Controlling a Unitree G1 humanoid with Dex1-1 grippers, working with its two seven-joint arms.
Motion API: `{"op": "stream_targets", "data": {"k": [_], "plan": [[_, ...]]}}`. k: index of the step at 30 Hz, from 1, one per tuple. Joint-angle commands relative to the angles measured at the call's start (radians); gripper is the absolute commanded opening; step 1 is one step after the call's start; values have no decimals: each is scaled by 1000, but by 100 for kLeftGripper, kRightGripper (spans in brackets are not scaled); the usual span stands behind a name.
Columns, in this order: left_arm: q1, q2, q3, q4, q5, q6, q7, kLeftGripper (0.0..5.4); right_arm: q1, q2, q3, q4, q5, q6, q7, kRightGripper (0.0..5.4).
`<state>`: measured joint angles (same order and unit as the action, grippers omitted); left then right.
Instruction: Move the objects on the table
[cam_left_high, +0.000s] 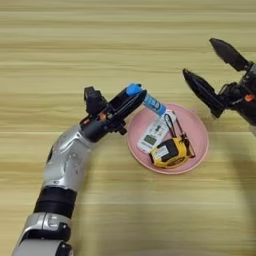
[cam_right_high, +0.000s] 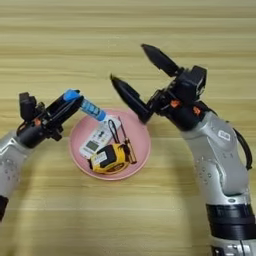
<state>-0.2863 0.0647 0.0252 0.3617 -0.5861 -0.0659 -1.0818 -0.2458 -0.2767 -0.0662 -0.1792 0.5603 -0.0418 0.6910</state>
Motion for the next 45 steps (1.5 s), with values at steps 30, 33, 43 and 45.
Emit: {"op": "stream_targets", "data": {"k": [30, 33, 43, 45], "plan": [[-171, -150, -166, 429, 284, -378, -76, 133, -100, 103, -38, 287, -332, -266, -338, 540], [-175, -149, -160, 459, 291, -387, -74, 133, -100, 103, -40, 288, -331, -267, -339, 540], [-182, -120, -142, 550, 323, -431, -53, 133, -102, 102, -43, 295, -325, -275, -334, 540], [-183, -117, -140, 560, 327, -435, -50, 133, -103, 101, -44, 295, -322, -276, -332, 540]]}}
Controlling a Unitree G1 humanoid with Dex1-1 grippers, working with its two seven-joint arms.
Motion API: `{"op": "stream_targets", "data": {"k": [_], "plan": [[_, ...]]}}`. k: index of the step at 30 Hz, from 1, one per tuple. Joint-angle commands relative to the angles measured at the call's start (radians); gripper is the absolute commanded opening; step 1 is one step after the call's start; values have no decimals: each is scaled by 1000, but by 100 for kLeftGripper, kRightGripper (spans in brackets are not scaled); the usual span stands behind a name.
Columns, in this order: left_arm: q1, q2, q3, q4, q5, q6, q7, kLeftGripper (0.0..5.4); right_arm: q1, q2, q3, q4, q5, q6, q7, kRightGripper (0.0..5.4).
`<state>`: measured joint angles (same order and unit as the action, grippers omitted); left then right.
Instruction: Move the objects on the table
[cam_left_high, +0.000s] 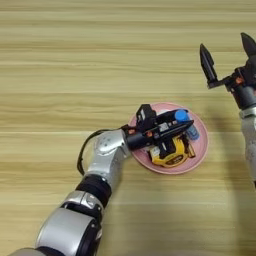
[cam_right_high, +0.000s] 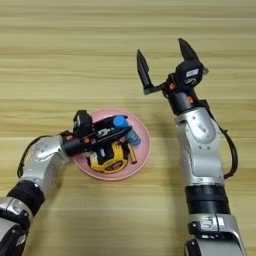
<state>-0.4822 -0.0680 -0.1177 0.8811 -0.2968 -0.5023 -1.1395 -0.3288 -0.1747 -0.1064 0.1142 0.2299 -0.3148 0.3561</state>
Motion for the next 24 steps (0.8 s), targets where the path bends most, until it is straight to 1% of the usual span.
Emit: {"op": "stream_targets", "data": {"k": [1, 2, 5, 13, 20, 21, 24], "plan": [[11, 18, 3, 47, 43, -5, 11, 151, -21, -2, -5, 2, 10, -3, 4, 540], [10, 20, 3, 53, 48, -10, 14, 170, -21, -2, -5, 3, 10, -4, 4, 540], [8, 20, 8, 60, 52, -16, 16, 196, -21, -3, -5, 5, 12, -4, 6, 540], [18, 22, 14, 31, 38, -12, 5, 266, -23, -5, -8, 9, 15, -6, 9, 540], [40, 25, 16, -35, 22, 1, -8, 324, -25, -5, -8, 13, 17, -7, 11, 540], [45, 25, 15, -49, 20, 3, -10, 344, -25, -5, -9, 14, 17, -7, 12, 540], [64, 26, 10, -97, 13, 11, -19, 367, -26, -5, -9, 17, 17, -8, 13, 540]]}}
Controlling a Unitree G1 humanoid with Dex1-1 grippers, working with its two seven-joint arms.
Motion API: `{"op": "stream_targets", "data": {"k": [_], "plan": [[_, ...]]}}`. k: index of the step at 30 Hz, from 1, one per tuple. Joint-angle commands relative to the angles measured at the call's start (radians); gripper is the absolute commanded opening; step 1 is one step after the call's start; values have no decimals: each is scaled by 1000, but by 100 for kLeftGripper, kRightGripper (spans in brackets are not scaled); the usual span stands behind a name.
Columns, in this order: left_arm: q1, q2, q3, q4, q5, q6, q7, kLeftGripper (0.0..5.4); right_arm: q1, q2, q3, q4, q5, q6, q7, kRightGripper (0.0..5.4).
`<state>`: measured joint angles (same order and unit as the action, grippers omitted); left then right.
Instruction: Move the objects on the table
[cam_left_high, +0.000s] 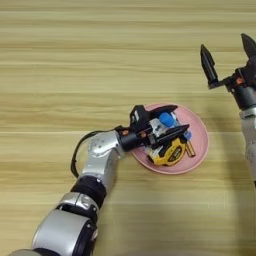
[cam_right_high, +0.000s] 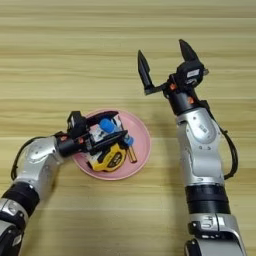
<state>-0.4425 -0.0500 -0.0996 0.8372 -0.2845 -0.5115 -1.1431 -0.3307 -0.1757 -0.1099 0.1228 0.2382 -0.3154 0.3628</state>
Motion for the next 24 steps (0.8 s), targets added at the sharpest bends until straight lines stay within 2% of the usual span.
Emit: {"op": "stream_targets", "data": {"k": [1, 13, 19, 24], "plan": [[31, 9, -10, -74, -3, 23, -18, 373, -25, -3, -6, 9, 8, -8, 6, 540], [129, 40, -16, -440, -83, 125, -1, 483, -28, -4, -8, 14, 9, -10, 9, 540], [155, 58, -23, -538, -99, 155, 23, 531, -29, -5, -9, 17, 11, -11, 11, 540], [179, 78, -24, -622, -123, 174, 43, 538, -28, -6, -13, 13, 13, -10, 13, 540]]}}
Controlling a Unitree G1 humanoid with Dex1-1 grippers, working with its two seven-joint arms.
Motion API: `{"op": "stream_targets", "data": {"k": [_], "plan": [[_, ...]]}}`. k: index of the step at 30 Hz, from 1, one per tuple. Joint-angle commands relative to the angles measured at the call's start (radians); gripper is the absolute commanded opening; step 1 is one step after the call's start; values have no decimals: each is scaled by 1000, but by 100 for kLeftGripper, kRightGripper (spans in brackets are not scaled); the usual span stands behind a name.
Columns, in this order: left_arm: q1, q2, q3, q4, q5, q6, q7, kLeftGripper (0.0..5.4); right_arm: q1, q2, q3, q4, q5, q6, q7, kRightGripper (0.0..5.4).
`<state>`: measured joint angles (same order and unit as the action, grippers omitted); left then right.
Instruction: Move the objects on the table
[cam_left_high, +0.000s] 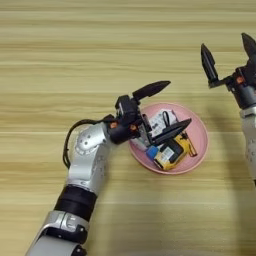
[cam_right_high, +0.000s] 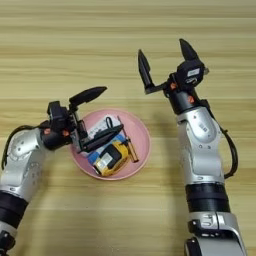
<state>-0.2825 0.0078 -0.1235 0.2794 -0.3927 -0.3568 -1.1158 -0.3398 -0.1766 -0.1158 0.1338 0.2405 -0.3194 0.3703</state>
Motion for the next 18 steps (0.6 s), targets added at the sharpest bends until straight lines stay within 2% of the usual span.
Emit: {"op": "stream_targets", "data": {"k": [1, 11, 15, 18], "plan": [[23, 25, 1, -80, -22, 23, 21, 538, -18, -6, -8, 2, 11, -5, 6, 540], [48, 78, 73, -182, -64, 38, 120, 538, -18, -8, -10, 0, 13, -4, 16, 540], [50, 82, 121, -167, -41, 6, 198, 538, -12, -9, -9, -5, 13, -5, 18, 540], [35, 77, 169, -145, -8, -5, 310, 538, -6, -9, -9, -9, 11, -5, 17, 540]]}}
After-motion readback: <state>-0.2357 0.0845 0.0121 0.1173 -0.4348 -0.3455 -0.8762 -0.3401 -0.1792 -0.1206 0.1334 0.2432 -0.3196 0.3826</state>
